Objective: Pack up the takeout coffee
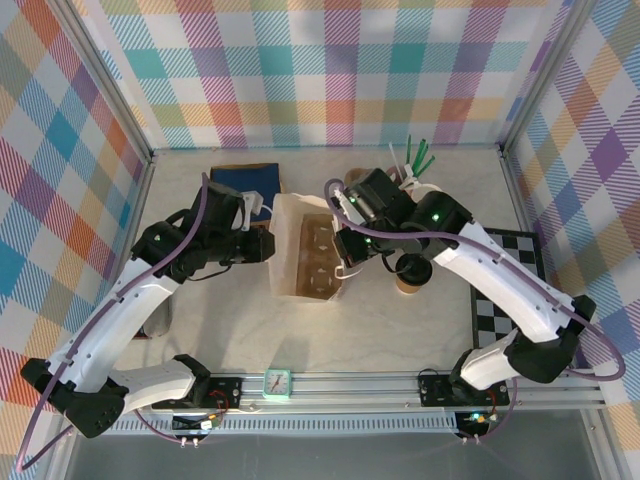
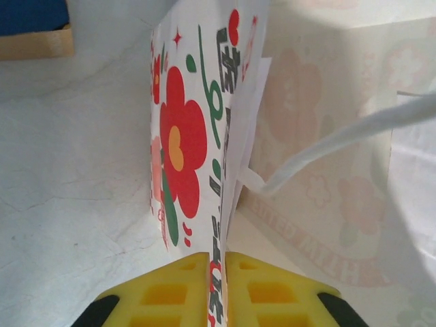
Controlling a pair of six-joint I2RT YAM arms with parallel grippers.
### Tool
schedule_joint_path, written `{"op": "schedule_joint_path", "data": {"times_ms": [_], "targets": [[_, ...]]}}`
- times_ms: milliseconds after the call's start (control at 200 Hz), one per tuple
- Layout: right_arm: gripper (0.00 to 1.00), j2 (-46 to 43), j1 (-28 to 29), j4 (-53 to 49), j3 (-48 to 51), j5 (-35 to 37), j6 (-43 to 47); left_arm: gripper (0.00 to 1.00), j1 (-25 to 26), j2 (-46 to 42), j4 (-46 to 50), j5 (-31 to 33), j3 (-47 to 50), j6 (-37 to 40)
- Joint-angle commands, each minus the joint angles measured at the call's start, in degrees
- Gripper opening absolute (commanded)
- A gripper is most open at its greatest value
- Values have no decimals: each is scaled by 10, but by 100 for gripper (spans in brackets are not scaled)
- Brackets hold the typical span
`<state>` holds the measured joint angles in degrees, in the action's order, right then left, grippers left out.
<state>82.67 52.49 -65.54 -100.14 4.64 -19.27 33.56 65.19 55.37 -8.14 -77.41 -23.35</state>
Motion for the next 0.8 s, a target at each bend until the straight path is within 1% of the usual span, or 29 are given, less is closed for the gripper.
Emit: {"op": "schedule_joint_path", "data": {"times_ms": [0, 210, 315, 400, 505, 650, 795], "targets": [[4, -18, 2, -4, -34, -8, 3, 12, 8, -15, 9, -23, -22, -13], [3, -34, 2, -19, -53, -1, 14, 13, 8, -34, 19, -66, -54, -38], [3, -40, 1, -24, -46, -1, 11, 14, 12, -39, 17, -85, -51, -55], [0, -51, 1, -22, -31, -16, 0, 14, 18, -48, 12, -92, -42, -70], [0, -75, 1, -8, 0, -26, -17, 14, 28, -65, -2, -98, -23, -94], [0, -90, 0, -13, 22, -45, -39, 13, 46, -76, 0, -98, -15, -117], [0, -94, -8, -12, 37, -83, -66, 13, 59, -78, -6, -102, -13, -141]]}}
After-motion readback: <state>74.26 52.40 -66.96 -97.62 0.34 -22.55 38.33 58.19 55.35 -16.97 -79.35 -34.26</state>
